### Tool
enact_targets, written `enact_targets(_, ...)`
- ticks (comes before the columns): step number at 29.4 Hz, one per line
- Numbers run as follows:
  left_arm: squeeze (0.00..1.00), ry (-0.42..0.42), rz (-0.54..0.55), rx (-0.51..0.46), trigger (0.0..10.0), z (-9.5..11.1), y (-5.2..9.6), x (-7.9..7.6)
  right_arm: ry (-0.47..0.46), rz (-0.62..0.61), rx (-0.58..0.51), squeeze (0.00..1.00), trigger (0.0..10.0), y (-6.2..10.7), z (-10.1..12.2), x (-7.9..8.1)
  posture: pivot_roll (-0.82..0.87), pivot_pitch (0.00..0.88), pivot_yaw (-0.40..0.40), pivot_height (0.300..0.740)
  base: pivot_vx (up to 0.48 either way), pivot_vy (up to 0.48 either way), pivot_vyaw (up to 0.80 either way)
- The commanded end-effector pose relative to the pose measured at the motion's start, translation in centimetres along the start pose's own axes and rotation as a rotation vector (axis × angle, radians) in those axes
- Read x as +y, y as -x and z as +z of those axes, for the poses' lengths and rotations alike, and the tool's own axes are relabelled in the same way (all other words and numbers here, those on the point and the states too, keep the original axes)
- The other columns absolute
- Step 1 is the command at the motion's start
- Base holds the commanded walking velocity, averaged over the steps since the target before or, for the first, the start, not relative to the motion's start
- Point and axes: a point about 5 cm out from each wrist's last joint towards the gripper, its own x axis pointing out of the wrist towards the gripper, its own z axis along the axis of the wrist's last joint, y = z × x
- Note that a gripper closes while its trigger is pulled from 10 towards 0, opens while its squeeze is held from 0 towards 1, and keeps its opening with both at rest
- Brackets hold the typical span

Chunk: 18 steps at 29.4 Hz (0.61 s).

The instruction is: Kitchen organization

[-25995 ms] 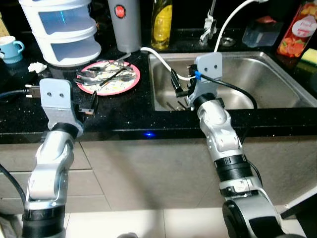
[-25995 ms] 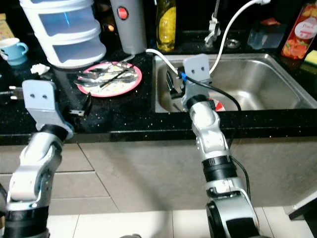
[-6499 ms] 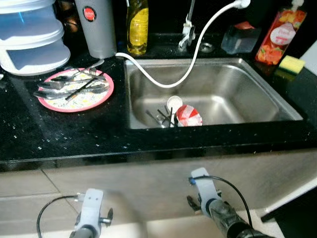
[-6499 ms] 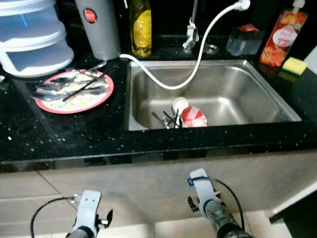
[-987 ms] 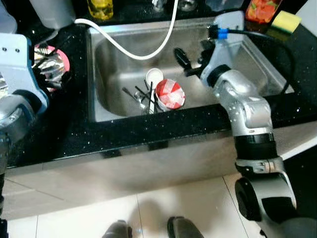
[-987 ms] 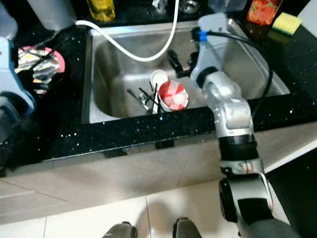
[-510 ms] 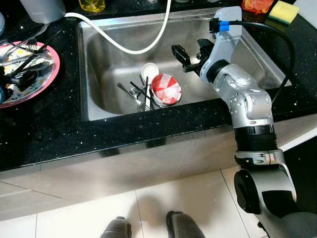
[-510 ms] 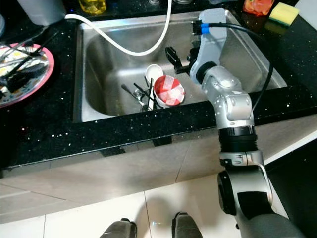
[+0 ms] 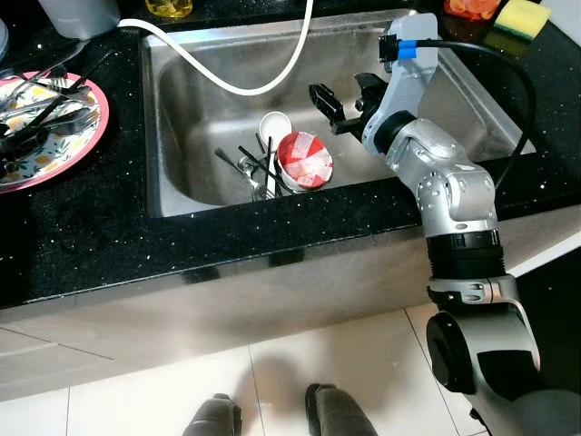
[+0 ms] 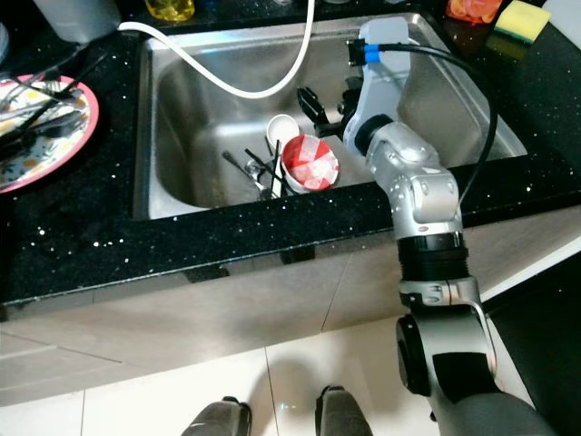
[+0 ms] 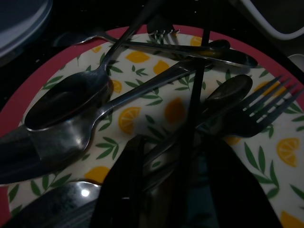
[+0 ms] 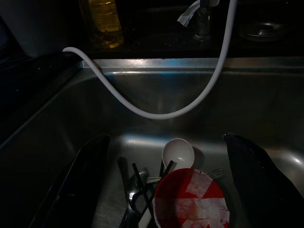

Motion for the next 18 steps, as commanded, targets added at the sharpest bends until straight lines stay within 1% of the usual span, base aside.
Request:
enact_targets(1,0.00,0.022,-0.046,0.123,0.0,-2.6,-0.1,-0.4,-0.014,0.002,0.018,0.00,10.0,0.2,-0.5,0.1,0.13,0.224,-0.010,0.740,0.000,0.000,0.00)
enact_targets(3,0.00,-0.040,-0.111,0.127,0.0,-3.1,0.1,-1.5,-0.018,-0.003,0.018,0.00,10.0,0.2,-0.6,0.1,0.14,0.227,-0.009,0.740,0.000,0.000,0.00)
enact_targets(4,0.00,-0.059,-0.127,0.126,0.0,-3.2,0.2,-1.8,-0.020,-0.004,0.018,0.00,10.0,0.3,-0.6,0.1,0.14,0.227,-0.009,0.740,0.000,0.000,0.00)
enact_targets(5,0.00,-0.059,-0.127,0.126,0.0,-3.2,0.2,-1.8,-0.020,-0.004,0.018,0.00,10.0,0.3,-0.6,0.1,0.14,0.227,-0.009,0.740,0.000,0.000,0.00)
enact_targets(6,0.00,-0.082,-0.138,0.122,0.0,-3.2,0.2,-1.9,-0.021,-0.004,0.018,0.00,10.0,0.2,-0.6,0.1,0.14,0.227,-0.009,0.740,0.000,0.000,0.00)
enact_targets(7,0.00,-0.145,-0.149,0.104,0.0,-3.3,0.3,-2.1,-0.025,-0.002,0.019,0.00,10.0,0.2,-0.7,0.2,0.15,0.230,-0.011,0.740,0.000,0.000,0.00)
enact_targets(8,0.00,-0.145,-0.149,0.104,0.0,-3.3,0.3,-2.1,-0.025,-0.002,0.019,0.00,10.0,0.2,-0.7,0.2,0.15,0.230,-0.011,0.740,0.000,0.000,0.00)
enact_targets(9,0.00,-0.166,-0.146,0.099,0.0,-3.3,0.3,-2.1,-0.026,-0.001,0.019,0.00,10.0,0.2,-0.7,0.2,0.15,0.230,-0.011,0.740,0.000,0.000,0.00)
enact_targets(10,0.00,-0.188,-0.130,0.095,0.0,-3.3,0.3,-2.1,-0.027,-0.001,0.020,0.00,10.0,0.2,-0.7,0.3,0.15,0.234,-0.015,0.740,0.000,0.000,0.00)
enact_targets(12,0.00,-0.256,-0.059,0.057,0.0,-2.7,0.2,-1.7,-0.030,0.001,0.021,0.00,10.0,0.2,-0.8,0.3,0.15,0.238,-0.018,0.740,0.000,0.000,0.00)
enact_targets(13,0.00,-0.262,-0.011,0.005,0.0,-2.1,0.2,-1.5,-0.032,0.001,0.022,0.00,10.0,0.1,-0.8,0.4,0.15,0.238,-0.018,0.740,0.000,0.000,0.00)
enact_targets(14,0.00,-0.299,0.027,-0.057,0.0,-1.2,0.2,-1.5,-0.034,0.003,0.021,0.00,10.0,0.1,-0.8,0.4,0.15,0.240,-0.019,0.740,0.000,0.000,0.00)
enact_targets(15,0.00,-0.322,0.048,-0.097,0.0,-0.7,0.3,-1.6,-0.036,0.003,0.021,0.00,10.0,0.1,-0.8,0.4,0.15,0.240,-0.019,0.740,0.000,0.000,0.00)
enact_targets(16,0.00,-0.320,0.061,-0.154,7.6,0.1,0.4,-1.8,-0.037,0.003,0.020,0.00,10.0,0.1,-0.9,0.4,0.15,0.239,-0.021,0.740,0.000,0.000,0.00)
enact_targets(17,0.00,-0.361,0.081,-0.207,10.0,0.9,0.6,-2.1,-0.038,0.004,0.019,0.00,10.0,0.1,-0.9,0.5,0.16,0.239,-0.021,0.740,0.000,0.000,0.00)
enact_targets(18,0.00,-0.361,0.081,-0.207,10.0,0.9,0.6,-2.1,-0.038,0.004,0.019,0.00,10.0,0.1,-0.9,0.5,0.16,0.239,-0.021,0.740,0.000,0.000,0.00)
